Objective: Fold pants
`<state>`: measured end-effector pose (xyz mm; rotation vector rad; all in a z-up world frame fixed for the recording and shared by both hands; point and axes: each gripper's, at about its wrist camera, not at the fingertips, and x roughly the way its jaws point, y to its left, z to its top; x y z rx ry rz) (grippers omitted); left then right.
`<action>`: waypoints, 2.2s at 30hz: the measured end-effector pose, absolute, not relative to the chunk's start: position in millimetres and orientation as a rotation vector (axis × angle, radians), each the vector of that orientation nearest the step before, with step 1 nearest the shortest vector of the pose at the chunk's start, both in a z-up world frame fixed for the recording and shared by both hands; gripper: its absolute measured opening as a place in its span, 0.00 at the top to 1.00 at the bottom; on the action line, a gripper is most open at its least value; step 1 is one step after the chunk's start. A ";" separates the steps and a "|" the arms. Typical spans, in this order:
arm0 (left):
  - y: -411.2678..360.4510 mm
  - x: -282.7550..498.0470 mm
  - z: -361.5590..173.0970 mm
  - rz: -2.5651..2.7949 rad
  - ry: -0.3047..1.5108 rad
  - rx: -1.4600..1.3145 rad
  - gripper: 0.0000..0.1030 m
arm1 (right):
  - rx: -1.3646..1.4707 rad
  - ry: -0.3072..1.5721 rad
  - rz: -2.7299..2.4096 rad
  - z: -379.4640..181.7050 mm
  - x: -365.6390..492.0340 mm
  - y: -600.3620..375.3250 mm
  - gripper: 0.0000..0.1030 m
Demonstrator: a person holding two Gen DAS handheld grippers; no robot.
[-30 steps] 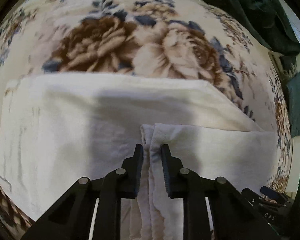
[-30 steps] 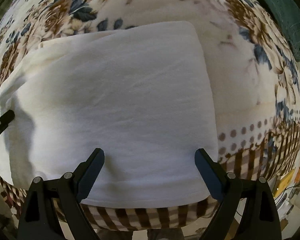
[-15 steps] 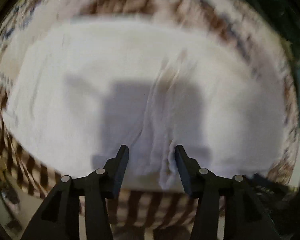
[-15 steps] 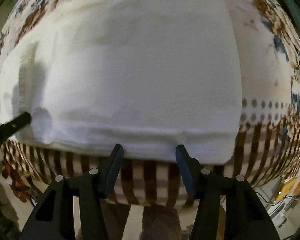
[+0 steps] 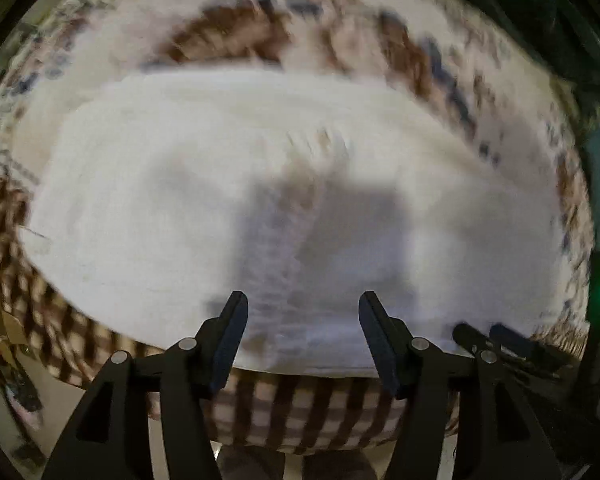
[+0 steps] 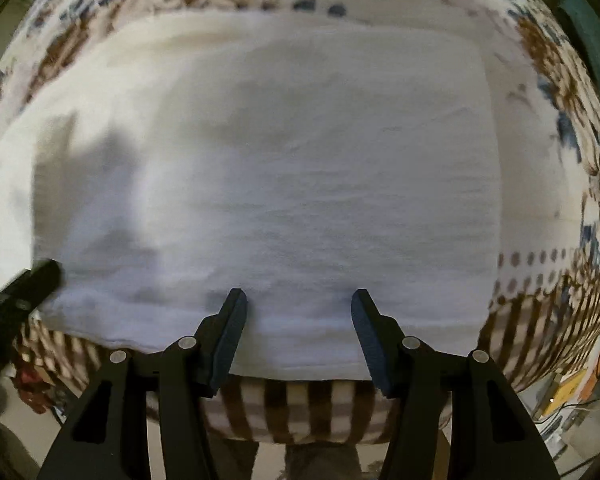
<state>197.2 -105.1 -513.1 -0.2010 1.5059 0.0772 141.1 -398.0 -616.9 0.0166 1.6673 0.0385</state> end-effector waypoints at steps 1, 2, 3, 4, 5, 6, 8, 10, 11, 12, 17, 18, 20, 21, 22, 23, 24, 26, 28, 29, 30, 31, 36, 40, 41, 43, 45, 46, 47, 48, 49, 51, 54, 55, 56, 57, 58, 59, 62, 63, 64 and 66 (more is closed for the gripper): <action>-105.3 198.6 -524.0 0.084 1.534 -0.193 0.46 | 0.003 1.668 0.038 -617.3 141.3 -398.3 0.44; -107.4 197.6 -532.5 0.092 1.547 -0.176 0.47 | -0.008 1.669 0.041 -616.6 140.1 -399.6 0.44; -108.2 196.9 -536.8 0.092 1.541 -0.161 0.47 | -0.025 1.676 0.046 -615.2 137.2 -401.8 0.44; -106.7 195.6 -538.4 0.089 1.535 -0.157 0.47 | -0.032 1.677 0.048 -613.2 135.0 -401.5 0.44; -102.7 194.3 -539.0 0.097 1.532 -0.149 0.47 | -0.036 1.676 0.054 -611.3 131.4 -405.8 0.44; -98.3 192.8 -541.9 0.108 1.547 -0.154 0.46 | -0.037 1.681 0.061 -612.0 126.9 -406.4 0.44; -80.7 186.4 -552.1 0.106 1.608 -0.244 0.44 | -0.029 1.692 0.067 -610.1 120.1 -406.9 0.44; -69.6 183.4 -547.4 0.097 1.610 -0.290 0.45 | 0.008 1.683 0.071 -598.1 118.2 -408.4 0.44; -65.2 183.8 -539.9 0.103 1.604 -0.295 0.45 | 0.055 1.659 0.099 -588.4 122.9 -402.3 0.44; -62.8 184.8 -534.2 0.102 1.592 -0.299 0.45 | 0.120 1.625 0.133 -575.7 135.1 -401.2 0.44; -43.8 191.9 -503.0 0.106 1.492 -0.373 0.45 | 0.362 1.598 0.317 -555.4 185.7 -379.4 0.44; -40.5 194.5 -501.1 0.114 1.483 -0.367 0.45 | 0.381 1.617 0.365 -557.0 197.1 -367.3 0.44; -32.8 204.9 -501.4 0.136 1.474 -0.377 0.45 | 0.383 1.634 0.400 -558.6 204.0 -342.2 0.44; -30.7 203.6 -505.5 0.144 1.468 -0.380 0.45 | 0.375 1.642 0.410 -564.2 204.6 -335.5 0.44; -26.9 204.5 -505.8 0.152 1.462 -0.375 0.45 | 0.356 1.655 0.409 -572.1 199.9 -324.1 0.44; -20.7 205.6 -504.6 0.158 1.457 -0.368 0.45 | 0.340 1.666 0.410 -576.9 203.5 -314.8 0.45; -22.1 203.6 -508.0 0.162 1.455 -0.367 0.45 | 0.313 1.680 0.402 -583.8 207.1 -309.9 0.51; -10.8 199.1 -510.9 0.171 1.460 -0.378 0.45 | 0.288 1.685 0.390 -600.5 210.0 -295.8 0.81; -4.2 192.6 -513.2 0.178 1.463 -0.384 0.45 | 0.305 1.679 0.364 -601.5 206.4 -292.2 0.89; -8.5 195.6 -514.6 0.181 1.464 -0.386 0.45 | 0.287 1.665 0.349 -596.3 202.6 -292.3 0.94; -4.7 194.6 -515.2 0.186 1.464 -0.395 0.45 | 0.275 1.656 0.345 -597.8 208.6 -279.6 0.94; -1.1 193.1 -515.5 0.190 1.465 -0.406 0.45 | 0.258 1.641 0.338 -599.3 213.1 -264.4 0.94; 13.2 180.3 -514.0 0.215 1.468 -0.465 0.45 | 0.241 1.623 0.322 -583.5 212.3 -250.4 0.95; 15.3 175.6 -512.0 0.219 1.468 -0.475 0.45 | 0.237 1.620 0.318 -582.7 217.7 -235.3 0.95; 14.9 175.2 -511.7 0.218 1.466 -0.474 0.45 | 0.239 1.626 0.313 -585.3 219.5 -231.5 0.95; 13.0 175.1 -512.0 0.215 1.470 -0.462 0.45 | 0.245 1.649 0.301 -598.3 223.8 -222.2 0.95; 10.1 176.2 -512.6 0.209 1.473 -0.456 0.45 | 0.265 1.674 0.283 -611.6 227.5 -220.6 0.88; 8.7 176.5 -511.9 0.206 1.474 -0.449 0.45 | 0.276 1.691 0.285 -616.8 229.2 -220.3 0.83; 7.7 176.9 -511.2 0.203 1.474 -0.444 0.45 | 0.304 1.713 0.298 -620.6 230.4 -221.3 0.71; 6.6 177.7 -509.9 0.199 1.475 -0.441 0.45 | 0.369 1.726 0.332 -620.1 230.2 -226.9 0.59; 5.2 177.9 -507.9 0.196 1.473 -0.444 0.45 | 0.414 1.718 0.347 -615.6 229.3 -235.4 0.52; 1.1 179.6 -499.0 0.177 1.457 -0.450 0.45 | 0.448 1.664 0.338 -597.3 222.4 -263.0 0.41; -10.9 186.3 -484.0 0.137 1.415 -0.454 0.45 | 0.395 1.582 0.221 -573.9 204.1 -318.7 0.41; -17.2 189.3 -480.0 0.114 1.401 -0.455 0.45 | 0.352 1.556 0.158 -569.1 195.9 -339.5 0.41; -25.1 193.4 -477.4 0.081 1.385 -0.462 0.45 | 0.302 1.533 0.098 -566.4 187.9 -357.9 0.41; -35.2 198.3 -477.5 0.044 1.381 -0.463 0.45 | 0.236 1.516 0.033 -567.2 178.7 -377.1 0.43; -44.2 202.2 -479.6 0.024 1.386 -0.448 0.45 | 0.184 1.523 -0.013 -572.8 170.8 -392.7 0.45; -56.4 206.7 -483.7 0.004 1.393 -0.410 0.45 | 0.162 1.539 -0.036 -579.1 166.0 -401.9 0.57; -85.4 211.5 -508.6 0.016 1.426 -0.260 0.45 | 0.163 1.639 -0.093 -610.4 143.0 -430.1 0.62; -89.7 210.4 -521.4 0.019 1.460 -0.245 0.45 | 0.166 1.655 -0.092 -615.9 134.3 -433.8 0.64; -91.3 207.8 -533.9 0.030 1.497 -0.240 0.45 | 0.155 1.658 -0.083 -617.6 125.8 -434.1 0.64; -85.9 198.8 -550.3 0.071 1.525 -0.233 0.45 | 0.120 1.645 -0.064 -615.7 115.1 -429.2 0.64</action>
